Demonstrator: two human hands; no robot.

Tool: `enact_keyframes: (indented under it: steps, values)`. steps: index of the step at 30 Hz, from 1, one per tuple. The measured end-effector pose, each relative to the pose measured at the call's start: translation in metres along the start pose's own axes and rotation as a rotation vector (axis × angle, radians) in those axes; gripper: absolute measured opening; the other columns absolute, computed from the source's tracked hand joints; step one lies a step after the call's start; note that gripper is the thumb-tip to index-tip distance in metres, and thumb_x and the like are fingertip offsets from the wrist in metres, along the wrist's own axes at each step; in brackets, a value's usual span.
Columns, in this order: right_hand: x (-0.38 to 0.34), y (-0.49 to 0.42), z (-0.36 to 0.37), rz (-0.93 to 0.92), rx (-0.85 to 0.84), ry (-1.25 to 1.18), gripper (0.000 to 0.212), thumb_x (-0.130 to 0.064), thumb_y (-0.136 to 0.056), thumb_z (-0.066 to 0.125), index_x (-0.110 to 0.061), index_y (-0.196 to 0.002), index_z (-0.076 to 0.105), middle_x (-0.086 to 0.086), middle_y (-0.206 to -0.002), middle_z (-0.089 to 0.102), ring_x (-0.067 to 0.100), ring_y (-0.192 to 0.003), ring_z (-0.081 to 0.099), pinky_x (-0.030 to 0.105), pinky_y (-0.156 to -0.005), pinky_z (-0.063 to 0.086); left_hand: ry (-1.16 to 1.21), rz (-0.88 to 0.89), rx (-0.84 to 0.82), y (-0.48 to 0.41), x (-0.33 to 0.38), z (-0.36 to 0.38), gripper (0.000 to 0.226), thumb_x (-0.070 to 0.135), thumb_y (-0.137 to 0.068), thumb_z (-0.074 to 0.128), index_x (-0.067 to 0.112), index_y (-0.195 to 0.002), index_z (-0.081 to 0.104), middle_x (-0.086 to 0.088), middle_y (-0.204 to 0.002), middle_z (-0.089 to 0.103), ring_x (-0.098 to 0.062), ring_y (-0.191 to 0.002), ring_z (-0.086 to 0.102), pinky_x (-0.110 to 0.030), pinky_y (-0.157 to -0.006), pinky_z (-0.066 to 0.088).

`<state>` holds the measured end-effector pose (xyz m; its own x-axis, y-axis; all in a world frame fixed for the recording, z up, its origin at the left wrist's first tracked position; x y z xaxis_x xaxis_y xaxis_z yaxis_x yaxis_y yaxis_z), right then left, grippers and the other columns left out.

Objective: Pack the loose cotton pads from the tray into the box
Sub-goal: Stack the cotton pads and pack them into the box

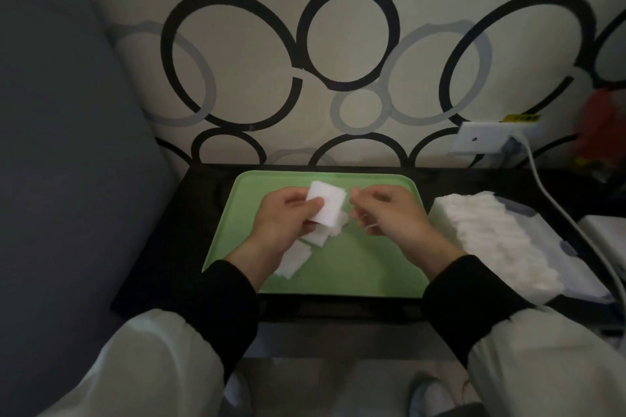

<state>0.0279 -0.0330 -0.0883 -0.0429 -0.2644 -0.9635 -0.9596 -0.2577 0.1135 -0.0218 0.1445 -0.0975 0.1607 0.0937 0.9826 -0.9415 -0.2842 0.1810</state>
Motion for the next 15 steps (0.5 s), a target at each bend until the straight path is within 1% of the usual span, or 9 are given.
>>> enact_keyframes:
  steps: [2,4,5,7,9,11,12,15]
  values:
    - [0.006,-0.012,0.006,-0.068,0.114,0.219,0.018,-0.027,-0.095,0.062,-0.013,-0.089,0.073,-0.002,-0.083,0.073,0.015,-0.076,0.066,0.027,-0.072,0.051,0.05,-0.018,0.106,-0.004,-0.001,-0.014,0.019,0.009,-0.093,0.065,0.004,-0.111,0.066,-0.012,-0.102,0.07,-0.018,-0.085,0.069,-0.02,-0.062,0.056]
    - [0.01,-0.021,0.02,-0.134,0.123,0.439,0.012,-0.024,-0.094,0.061,-0.02,-0.094,0.072,-0.004,-0.097,0.071,0.014,-0.088,0.065,0.029,-0.081,0.05,0.065,-0.03,0.185,-0.009,-0.004,-0.031,0.023,0.009,-0.095,0.063,0.003,-0.117,0.063,-0.014,-0.105,0.068,-0.021,-0.087,0.069,-0.021,-0.06,0.056]
    - [0.011,-0.024,0.028,-0.155,0.101,0.527,0.013,-0.027,-0.093,0.06,-0.022,-0.101,0.07,-0.002,-0.106,0.068,0.015,-0.093,0.063,0.031,-0.084,0.051,0.048,-0.035,0.207,-0.011,-0.005,-0.039,0.025,0.01,-0.094,0.063,0.004,-0.119,0.062,-0.013,-0.107,0.068,-0.022,-0.088,0.069,-0.022,-0.06,0.056]
    - [0.011,-0.031,0.044,-0.169,0.074,0.688,0.027,-0.037,-0.093,0.059,-0.025,-0.116,0.064,0.002,-0.122,0.057,0.02,-0.106,0.057,0.039,-0.093,0.049,-0.028,-0.031,0.218,-0.013,-0.009,-0.051,0.025,0.011,-0.094,0.063,0.008,-0.119,0.063,-0.011,-0.109,0.069,-0.024,-0.091,0.07,-0.025,-0.062,0.055]
    - [0.008,-0.036,0.056,-0.162,0.083,0.82,0.042,-0.047,-0.092,0.056,-0.025,-0.128,0.056,0.005,-0.131,0.048,0.025,-0.118,0.049,0.042,-0.098,0.045,-0.094,-0.017,0.199,-0.012,-0.012,-0.06,0.02,0.012,-0.094,0.064,0.011,-0.114,0.064,-0.009,-0.107,0.07,-0.025,-0.092,0.07,-0.026,-0.063,0.055]
    - [0.007,-0.04,0.063,-0.124,0.092,0.911,0.051,-0.053,-0.092,0.053,-0.023,-0.134,0.053,0.009,-0.134,0.045,0.029,-0.122,0.044,0.044,-0.099,0.042,-0.128,-0.007,0.171,-0.01,-0.014,-0.068,0.014,0.011,-0.094,0.064,0.013,-0.108,0.065,-0.008,-0.103,0.071,-0.023,-0.091,0.07,-0.026,-0.062,0.054]
    - [0.009,-0.043,0.066,-0.097,0.083,0.949,0.053,-0.055,-0.092,0.052,-0.022,-0.133,0.053,0.01,-0.133,0.046,0.03,-0.121,0.043,0.045,-0.098,0.041,-0.143,0.0,0.163,-0.009,-0.015,-0.072,0.011,0.01,-0.094,0.063,0.014,-0.104,0.065,-0.008,-0.101,0.072,-0.023,-0.089,0.07,-0.025,-0.06,0.053]
    - [0.01,-0.046,0.071,-0.054,0.033,0.993,0.048,-0.054,-0.09,0.054,-0.022,-0.125,0.059,0.01,-0.128,0.047,0.031,-0.117,0.043,0.044,-0.096,0.04,-0.173,0.021,0.144,-0.007,-0.016,-0.081,0.01,0.008,-0.094,0.062,0.018,-0.096,0.063,-0.005,-0.096,0.072,-0.018,-0.084,0.068,-0.023,-0.057,0.051]
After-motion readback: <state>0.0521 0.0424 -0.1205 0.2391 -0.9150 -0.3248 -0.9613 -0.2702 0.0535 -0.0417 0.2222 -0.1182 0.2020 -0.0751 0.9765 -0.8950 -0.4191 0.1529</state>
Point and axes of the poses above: each hand's wrist, its own y-axis away from the middle knuckle, its own z-axis out of the palm, x = y × z, the point moved 2 cm from there along -y, towards the middle knuckle
